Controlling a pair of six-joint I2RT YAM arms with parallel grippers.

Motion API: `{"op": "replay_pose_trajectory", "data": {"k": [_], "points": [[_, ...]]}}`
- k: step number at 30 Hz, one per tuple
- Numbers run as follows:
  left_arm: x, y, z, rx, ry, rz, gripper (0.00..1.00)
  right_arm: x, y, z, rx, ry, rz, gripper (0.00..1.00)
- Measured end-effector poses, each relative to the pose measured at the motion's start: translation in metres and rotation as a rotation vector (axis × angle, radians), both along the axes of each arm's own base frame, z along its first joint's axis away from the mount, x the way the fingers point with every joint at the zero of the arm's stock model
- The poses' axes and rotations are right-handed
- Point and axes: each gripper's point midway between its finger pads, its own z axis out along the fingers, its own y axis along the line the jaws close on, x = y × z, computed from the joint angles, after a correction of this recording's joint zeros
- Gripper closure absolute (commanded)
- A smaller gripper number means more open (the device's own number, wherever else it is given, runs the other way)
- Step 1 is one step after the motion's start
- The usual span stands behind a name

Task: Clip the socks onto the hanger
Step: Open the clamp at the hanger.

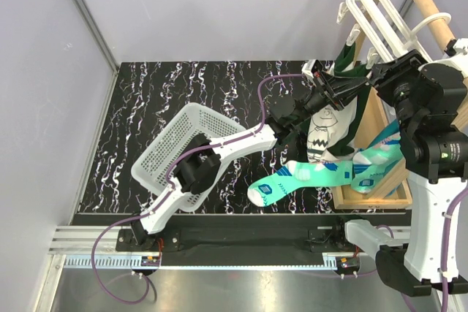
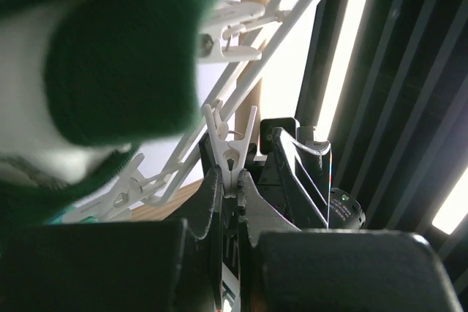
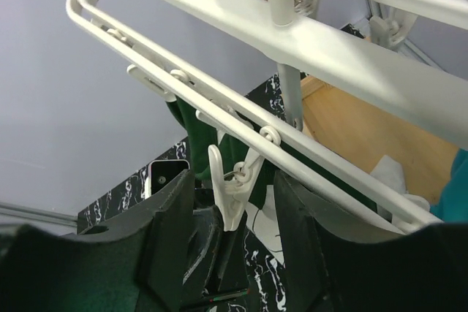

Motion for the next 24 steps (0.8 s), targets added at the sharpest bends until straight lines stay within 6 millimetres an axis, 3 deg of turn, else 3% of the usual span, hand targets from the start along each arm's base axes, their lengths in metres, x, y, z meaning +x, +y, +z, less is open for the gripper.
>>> {"op": "replay_pose_trajectory", "data": {"k": [24], "points": [[-0.016, -0.004, 0.005, -0.026, 0.004, -0.020, 1.00, 0.003, -0.002, 0.000, 0.016, -0.007, -0.018, 0.46]]}}
